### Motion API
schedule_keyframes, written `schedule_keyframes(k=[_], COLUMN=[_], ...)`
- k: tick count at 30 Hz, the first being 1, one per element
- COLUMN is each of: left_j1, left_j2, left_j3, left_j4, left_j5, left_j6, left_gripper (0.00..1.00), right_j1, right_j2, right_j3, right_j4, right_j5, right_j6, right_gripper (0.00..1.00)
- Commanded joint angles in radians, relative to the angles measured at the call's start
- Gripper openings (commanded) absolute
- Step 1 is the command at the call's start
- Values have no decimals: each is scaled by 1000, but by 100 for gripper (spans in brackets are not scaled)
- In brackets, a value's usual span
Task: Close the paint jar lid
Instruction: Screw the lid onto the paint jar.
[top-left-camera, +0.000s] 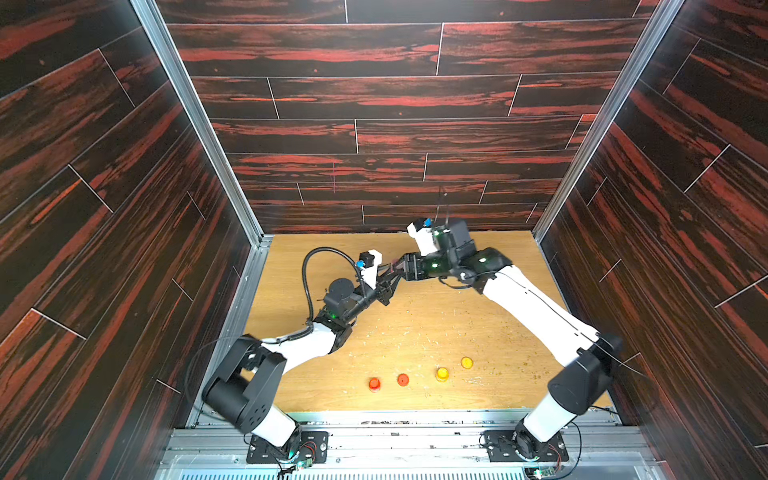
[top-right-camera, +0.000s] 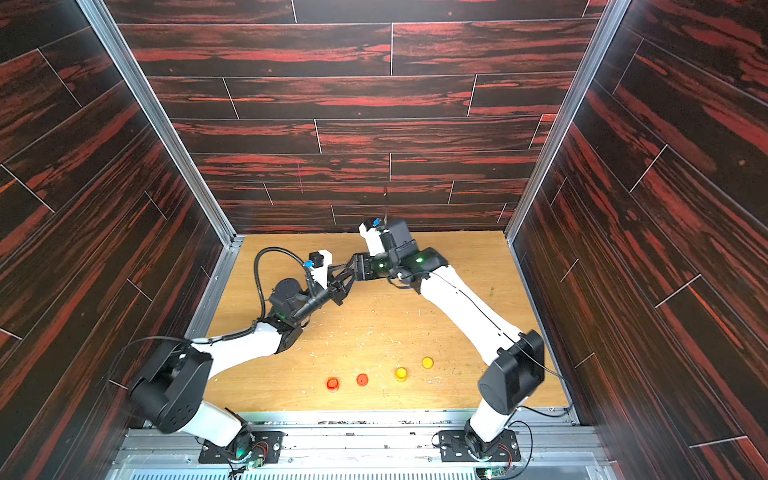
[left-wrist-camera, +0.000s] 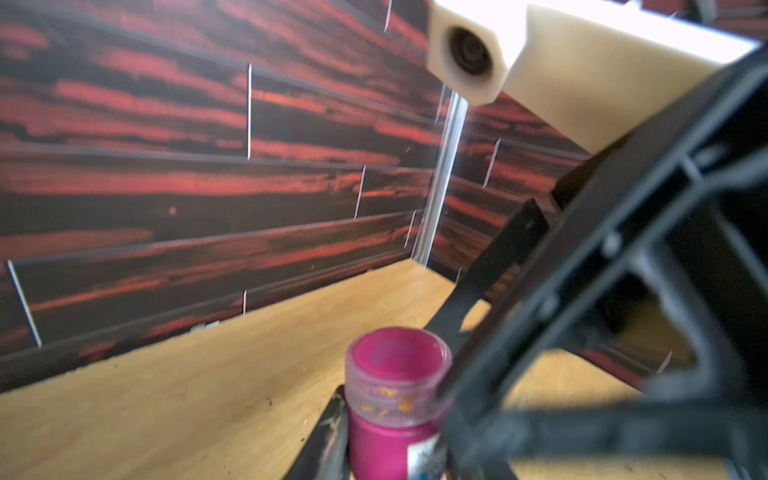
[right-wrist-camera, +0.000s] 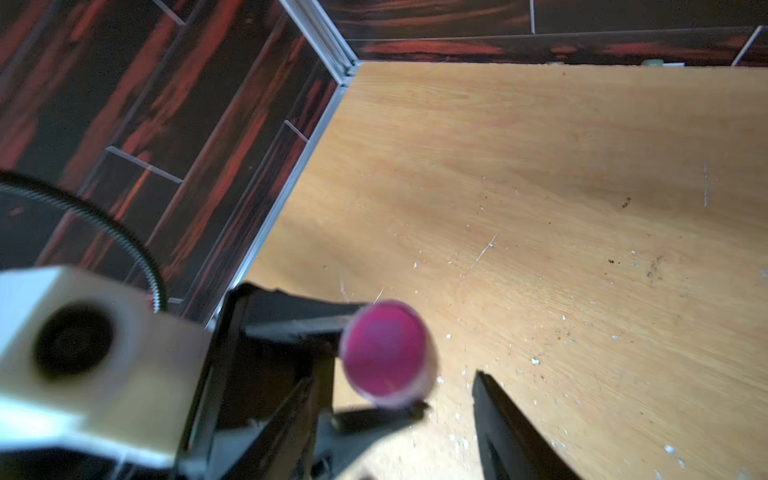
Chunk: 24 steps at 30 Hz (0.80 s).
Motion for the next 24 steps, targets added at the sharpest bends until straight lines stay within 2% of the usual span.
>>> schedule_keyframes(k=[1,5,10,24], left_j1=[15,21,21,21], left_j2=[-109,-174,-211,-206], left_j3=[-11,-17,-5,11], left_j4=[-57,-134,-175,-172], left_j5=[103,191,280,310], left_j6=[1,7,-18,-48], left_gripper=[12,12,12,12], right_j1=[-48,-79,-80,-79], right_j2=[-48,-82,-63,17], right_j3=[58,85,127,148], right_j4=[-129,-172,-249,-243], right_j5=[-133,-282,-342,-402], right_j6=[-156,-296,-461,-499], right_gripper=[64,66,66,65])
